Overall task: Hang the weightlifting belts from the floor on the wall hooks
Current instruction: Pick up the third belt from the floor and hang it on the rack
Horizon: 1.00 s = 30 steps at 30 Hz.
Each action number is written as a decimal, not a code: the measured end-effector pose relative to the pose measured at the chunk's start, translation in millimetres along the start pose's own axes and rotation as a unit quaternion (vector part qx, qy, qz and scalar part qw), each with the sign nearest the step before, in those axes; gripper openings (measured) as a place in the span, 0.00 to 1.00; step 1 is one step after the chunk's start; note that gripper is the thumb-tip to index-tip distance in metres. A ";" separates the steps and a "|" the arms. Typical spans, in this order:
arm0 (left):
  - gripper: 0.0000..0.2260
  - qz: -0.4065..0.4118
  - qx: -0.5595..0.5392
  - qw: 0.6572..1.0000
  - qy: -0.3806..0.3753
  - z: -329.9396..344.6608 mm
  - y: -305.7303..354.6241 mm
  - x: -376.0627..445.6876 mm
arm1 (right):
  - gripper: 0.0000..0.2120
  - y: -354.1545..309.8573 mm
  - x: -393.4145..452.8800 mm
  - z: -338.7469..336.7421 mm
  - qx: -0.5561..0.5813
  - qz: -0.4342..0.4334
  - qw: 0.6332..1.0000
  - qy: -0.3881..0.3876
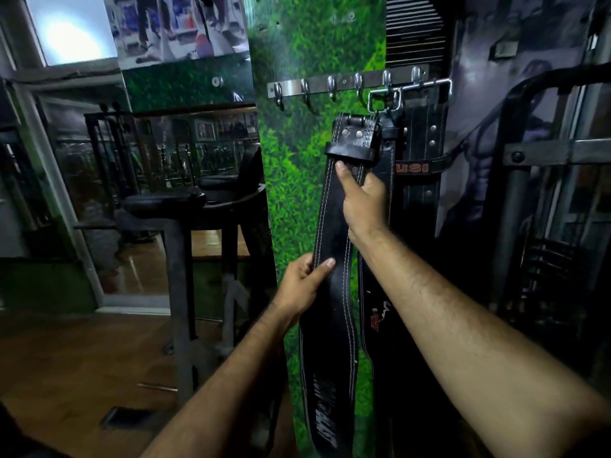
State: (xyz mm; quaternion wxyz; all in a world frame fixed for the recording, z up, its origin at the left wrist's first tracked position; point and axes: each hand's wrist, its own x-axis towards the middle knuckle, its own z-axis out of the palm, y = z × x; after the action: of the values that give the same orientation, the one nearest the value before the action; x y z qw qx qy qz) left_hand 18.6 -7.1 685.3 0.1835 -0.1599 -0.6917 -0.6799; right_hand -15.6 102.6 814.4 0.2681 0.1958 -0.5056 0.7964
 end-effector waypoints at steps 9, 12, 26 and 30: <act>0.07 -0.137 0.084 0.984 -0.074 -39.3 -45.2 -30.8 | 0.13 21.2 -8.4 -3.1 -0.002 0.051 0.998 0.046; 0.10 -0.178 0.166 0.961 -0.130 -49.6 -19.8 -20.0 | 0.11 23.7 -8.2 -2.8 0.001 0.084 0.996 0.040; 0.05 0.002 0.051 0.998 0.023 0.7 15.3 2.8 | 0.15 19.3 -1.2 6.8 -0.022 0.021 0.999 0.018; 0.06 -0.059 0.071 0.996 0.009 -5.8 -18.5 -14.8 | 0.15 30.9 -2.8 4.5 -0.053 0.011 0.998 0.026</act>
State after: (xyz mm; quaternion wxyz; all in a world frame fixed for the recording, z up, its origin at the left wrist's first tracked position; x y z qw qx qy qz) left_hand 23.2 -13.0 662.1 0.1600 -0.0993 -0.7449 -0.6400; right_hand -32.5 87.1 792.9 0.2822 0.1550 -0.5422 0.7761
